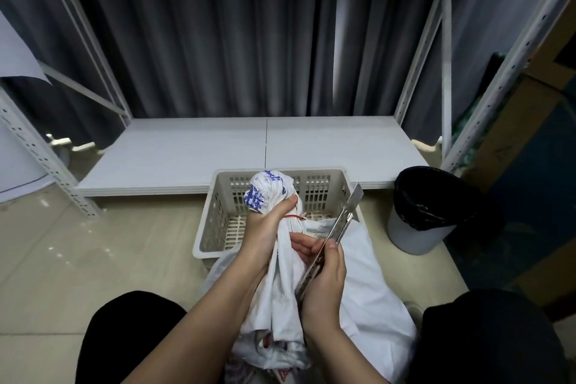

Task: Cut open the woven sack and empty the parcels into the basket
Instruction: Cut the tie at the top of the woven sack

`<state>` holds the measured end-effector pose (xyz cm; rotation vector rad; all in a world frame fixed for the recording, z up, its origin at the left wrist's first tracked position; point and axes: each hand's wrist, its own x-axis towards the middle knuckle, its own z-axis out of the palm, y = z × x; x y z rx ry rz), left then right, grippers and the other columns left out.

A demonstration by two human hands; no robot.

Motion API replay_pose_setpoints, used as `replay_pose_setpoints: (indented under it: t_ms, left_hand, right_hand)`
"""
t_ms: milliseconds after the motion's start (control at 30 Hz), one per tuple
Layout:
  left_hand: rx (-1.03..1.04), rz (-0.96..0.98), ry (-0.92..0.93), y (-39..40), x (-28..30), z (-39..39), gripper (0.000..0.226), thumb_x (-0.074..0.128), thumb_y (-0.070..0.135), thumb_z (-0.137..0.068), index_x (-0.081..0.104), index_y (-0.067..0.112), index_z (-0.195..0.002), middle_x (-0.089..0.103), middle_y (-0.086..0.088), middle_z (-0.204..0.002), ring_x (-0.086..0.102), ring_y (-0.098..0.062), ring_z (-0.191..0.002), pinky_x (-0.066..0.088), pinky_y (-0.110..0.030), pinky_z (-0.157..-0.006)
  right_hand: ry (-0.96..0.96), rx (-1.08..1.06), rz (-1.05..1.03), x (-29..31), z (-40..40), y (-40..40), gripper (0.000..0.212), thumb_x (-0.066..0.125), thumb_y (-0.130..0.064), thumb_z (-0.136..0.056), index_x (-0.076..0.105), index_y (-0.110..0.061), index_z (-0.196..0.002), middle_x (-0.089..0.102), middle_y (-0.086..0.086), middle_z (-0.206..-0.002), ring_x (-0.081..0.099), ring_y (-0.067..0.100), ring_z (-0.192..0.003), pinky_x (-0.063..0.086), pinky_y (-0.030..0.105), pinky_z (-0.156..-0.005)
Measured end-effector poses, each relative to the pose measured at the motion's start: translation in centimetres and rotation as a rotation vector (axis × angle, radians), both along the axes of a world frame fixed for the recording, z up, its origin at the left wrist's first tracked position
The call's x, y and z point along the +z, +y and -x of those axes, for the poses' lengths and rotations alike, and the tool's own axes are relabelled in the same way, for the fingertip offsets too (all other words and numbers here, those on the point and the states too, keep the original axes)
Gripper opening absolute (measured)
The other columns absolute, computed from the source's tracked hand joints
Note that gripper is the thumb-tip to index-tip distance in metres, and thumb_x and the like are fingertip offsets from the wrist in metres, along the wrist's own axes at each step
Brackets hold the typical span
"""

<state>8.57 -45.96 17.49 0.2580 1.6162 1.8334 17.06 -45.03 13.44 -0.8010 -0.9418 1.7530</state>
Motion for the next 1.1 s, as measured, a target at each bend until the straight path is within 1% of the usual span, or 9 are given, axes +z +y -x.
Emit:
replay_pose_setpoints:
  t_ms: [67,133,200,300,467,533,667,867,1100]
  left_hand:
    - [0.023,-0.02,0.059,0.1,0.1,0.0,0.004,0.067,0.02,-0.086,0.063,0.019,-0.088,0.066,0.006,-0.075,0.062,0.008,-0.052,0.045,-0.003,-0.051]
    - [0.027,-0.036,0.087,0.2,0.3,0.0,0.01,0.064,0.023,-0.088,0.061,0.022,-0.098,0.06,0.019,-0.079,0.055,0.021,-0.051,0.036,0.005,-0.047]
    - [0.053,-0.046,0.113,0.2,0.3,-0.1,0.013,0.063,0.023,-0.089,0.06,0.024,-0.101,0.061,0.018,-0.083,0.053,0.022,-0.055,0.035,0.007,-0.05]
    - [0.082,-0.068,0.111,0.4,-0.1,0.0,0.01,0.062,0.015,-0.09,0.061,0.023,-0.097,0.066,0.02,-0.076,0.057,0.018,-0.055,0.038,0.005,-0.05]
    - [0.091,-0.064,0.148,0.5,-0.7,0.1,0.019,0.063,0.015,-0.089,0.062,0.02,-0.108,0.061,0.018,-0.086,0.054,0.016,-0.07,0.038,0.006,-0.054]
    - [0.083,-0.056,0.148,0.7,-0.7,0.1,0.019,0.062,0.016,-0.09,0.061,0.021,-0.108,0.06,0.019,-0.086,0.054,0.01,-0.075,0.036,0.007,-0.053]
    - [0.076,-0.026,0.126,1.0,-0.7,0.5,0.025,0.061,0.021,-0.091,0.062,0.019,-0.116,0.061,0.015,-0.091,0.047,0.016,-0.073,0.033,0.008,-0.05]
    - [0.063,-0.026,0.135,1.0,-0.9,0.5,0.03,0.06,0.019,-0.091,0.061,0.013,-0.121,0.062,0.011,-0.099,0.052,0.017,-0.072,0.036,0.008,-0.053]
    - [0.043,-0.023,0.111,0.9,-0.7,0.4,0.031,0.058,0.016,-0.092,0.06,0.01,-0.123,0.058,0.019,-0.087,0.052,0.027,-0.054,0.034,0.007,-0.049]
  right_hand:
    - [0.04,0.044,0.058,0.0,-0.1,0.6,0.049,0.029,-0.015,-0.1,0.061,-0.009,-0.065,0.072,0.017,-0.076,0.068,0.029,-0.075,0.055,0.027,-0.071]
    - [0.081,0.115,0.081,-0.1,-0.6,1.1,0.051,0.032,-0.022,-0.097,0.062,-0.015,-0.056,0.071,0.019,-0.078,0.067,0.028,-0.076,0.052,0.035,-0.078]
    - [0.148,0.16,0.087,-0.2,-1.6,1.0,0.042,0.037,-0.022,-0.093,0.054,-0.014,-0.055,0.064,0.012,-0.07,0.06,0.023,-0.07,0.044,0.035,-0.079]
    - [0.167,0.244,0.068,-0.7,-3.5,0.7,0.025,0.048,-0.025,-0.085,0.043,-0.008,-0.066,0.041,0.005,-0.055,0.038,0.019,-0.057,0.031,0.031,-0.063]
    - [-0.097,0.488,-0.091,-1.9,-4.9,1.0,0.031,0.042,-0.031,-0.084,0.052,-0.002,-0.085,0.037,0.003,-0.044,0.032,0.011,-0.041,0.026,0.019,-0.043]
    - [-0.142,0.525,-0.136,-2.2,-5.1,0.6,0.03,0.042,-0.032,-0.084,0.051,-0.004,-0.078,0.037,0.003,-0.041,0.031,0.01,-0.037,0.027,0.019,-0.042]
    - [-0.207,0.497,-0.146,-2.3,-5.3,0.0,0.034,0.045,-0.033,-0.087,0.047,-0.008,-0.064,0.037,0.005,-0.038,0.03,0.011,-0.036,0.027,0.019,-0.041]
    - [-0.315,0.555,-0.18,-2.3,-4.9,0.4,0.039,0.031,-0.021,-0.101,0.045,-0.007,-0.067,0.037,0.004,-0.038,0.033,0.011,-0.037,0.032,0.019,-0.045]
    - [-0.349,0.592,-0.2,-2.3,-5.0,0.4,0.039,0.033,-0.018,-0.102,0.044,-0.011,-0.065,0.039,0.002,-0.041,0.034,0.011,-0.04,0.033,0.02,-0.048]
